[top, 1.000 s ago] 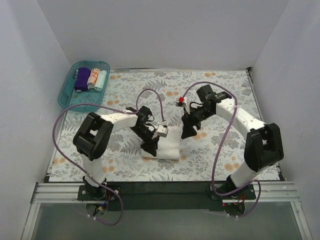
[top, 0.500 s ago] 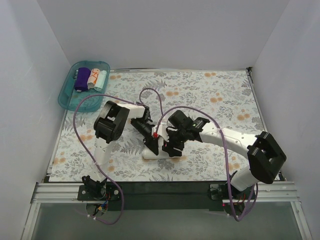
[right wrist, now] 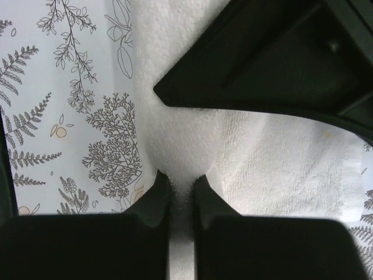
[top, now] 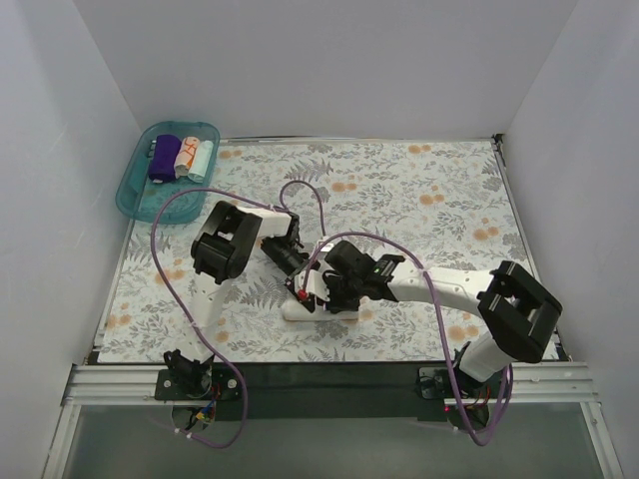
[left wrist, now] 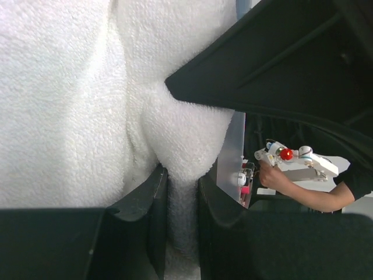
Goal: Roll the towels
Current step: Roll the towel
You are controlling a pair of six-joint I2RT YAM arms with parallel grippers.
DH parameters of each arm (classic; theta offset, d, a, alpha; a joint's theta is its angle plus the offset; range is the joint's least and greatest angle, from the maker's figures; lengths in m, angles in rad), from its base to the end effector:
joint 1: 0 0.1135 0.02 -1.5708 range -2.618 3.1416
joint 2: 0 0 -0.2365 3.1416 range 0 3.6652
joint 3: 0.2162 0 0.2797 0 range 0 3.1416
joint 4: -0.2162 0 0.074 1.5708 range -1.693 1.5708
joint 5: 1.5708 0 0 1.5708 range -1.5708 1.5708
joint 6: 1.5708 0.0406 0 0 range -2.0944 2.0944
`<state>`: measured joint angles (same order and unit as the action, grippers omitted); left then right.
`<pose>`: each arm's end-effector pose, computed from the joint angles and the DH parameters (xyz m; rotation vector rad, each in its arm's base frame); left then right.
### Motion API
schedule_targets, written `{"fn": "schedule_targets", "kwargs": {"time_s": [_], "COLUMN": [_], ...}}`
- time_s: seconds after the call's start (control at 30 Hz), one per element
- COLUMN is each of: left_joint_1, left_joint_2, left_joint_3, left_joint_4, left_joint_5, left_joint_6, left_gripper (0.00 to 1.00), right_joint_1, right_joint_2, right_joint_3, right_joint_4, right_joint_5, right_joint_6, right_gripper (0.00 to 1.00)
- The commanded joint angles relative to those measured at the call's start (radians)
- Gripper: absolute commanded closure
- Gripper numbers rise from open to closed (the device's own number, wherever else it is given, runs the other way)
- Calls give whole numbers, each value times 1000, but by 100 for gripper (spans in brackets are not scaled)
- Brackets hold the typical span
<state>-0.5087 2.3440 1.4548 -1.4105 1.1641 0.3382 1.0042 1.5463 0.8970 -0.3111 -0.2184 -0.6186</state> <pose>0.2822 -0.2001 0.0412 -0.3697 -2.0612 1.2658 0.1714 0.2859 0.1394 -1.9106 1.6923 0.4285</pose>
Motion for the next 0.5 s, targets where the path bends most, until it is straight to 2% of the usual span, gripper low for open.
{"fn": "schedule_targets", "kwargs": {"time_s": [0.0, 0.07, 0.27, 0.3, 0.47], "left_joint_1": [2, 9, 91, 107, 222], "left_joint_2": [54, -21, -294, -331, -501], "left_joint_3": [-56, -103, -278, -309, -332], "left_joint_4": [314, 350, 484, 495, 534], "left_joint_5": [-420, -406, -359, -333, -310], "left_joint_6": [71, 71, 58, 52, 25], "left_gripper": [91, 79, 55, 37, 35], "right_joint_1": [-3, -6, -18, -32, -91], "right_joint_2": [55, 67, 141, 152, 215], "right_joint_3": [-33, -30, 20, 26, 69], "right_joint_4": [37, 0, -160, -170, -220], "right_joint_5": [-31, -115, -266, -282, -398], "right_joint_6": [-3, -1, -30, -29, 8], "right_gripper": [99, 99, 99, 99, 99]}}
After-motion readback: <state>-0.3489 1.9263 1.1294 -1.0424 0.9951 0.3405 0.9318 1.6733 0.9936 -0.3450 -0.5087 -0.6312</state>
